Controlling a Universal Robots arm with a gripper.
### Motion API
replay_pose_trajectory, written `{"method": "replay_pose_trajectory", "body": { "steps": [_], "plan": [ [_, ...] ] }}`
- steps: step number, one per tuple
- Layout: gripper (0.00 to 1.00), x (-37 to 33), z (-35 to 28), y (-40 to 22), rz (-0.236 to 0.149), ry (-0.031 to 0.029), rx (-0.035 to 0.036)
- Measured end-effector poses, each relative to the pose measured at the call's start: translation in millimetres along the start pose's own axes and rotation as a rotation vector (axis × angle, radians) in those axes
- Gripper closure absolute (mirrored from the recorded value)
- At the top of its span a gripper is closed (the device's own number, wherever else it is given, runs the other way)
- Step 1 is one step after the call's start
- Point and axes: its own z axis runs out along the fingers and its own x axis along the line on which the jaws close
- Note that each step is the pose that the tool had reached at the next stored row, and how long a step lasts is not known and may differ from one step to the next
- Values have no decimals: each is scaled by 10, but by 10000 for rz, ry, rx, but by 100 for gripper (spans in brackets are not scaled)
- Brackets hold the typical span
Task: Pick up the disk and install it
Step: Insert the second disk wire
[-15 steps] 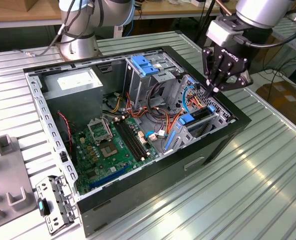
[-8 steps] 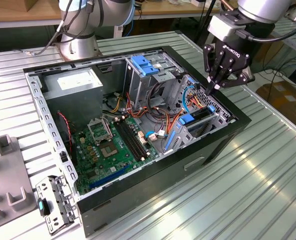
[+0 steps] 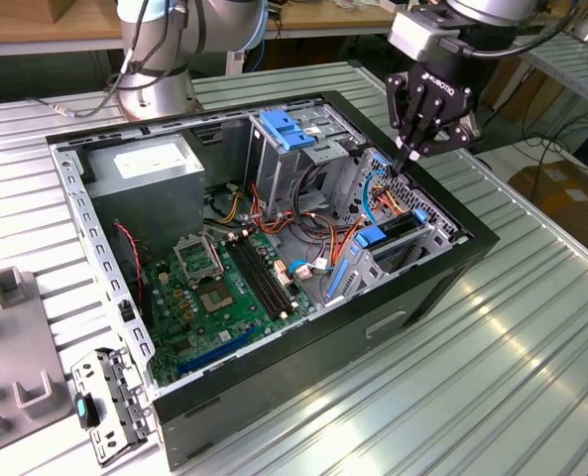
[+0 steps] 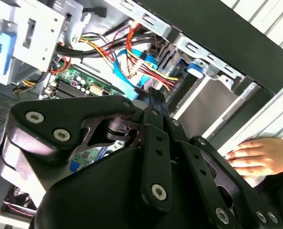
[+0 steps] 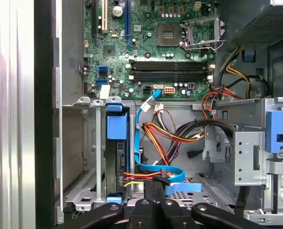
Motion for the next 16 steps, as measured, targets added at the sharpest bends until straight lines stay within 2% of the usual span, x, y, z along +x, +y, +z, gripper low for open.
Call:
{"method": "replay_pose_trajectory", "body": {
  "steps": [4, 6, 8, 11, 12, 13, 14, 15, 16],
  "plan": [
    [89, -48, -29, 1, 1, 286, -30],
    [89, -90, -31, 0, -1, 329, -33],
    [89, -193, -32, 2, 0, 336, -58],
    [89, -238, -4, 1, 3, 337, -77],
    [89, -254, 14, 0, 3, 366, -79],
    [89, -258, 27, 0, 4, 444, -78],
    [89, -259, 36, -1, 5, 586, -76],
    [76, -259, 44, -1, 7, 835, -75],
    [71, -259, 48, 0, 9, 1013, -73]
  ]
}}
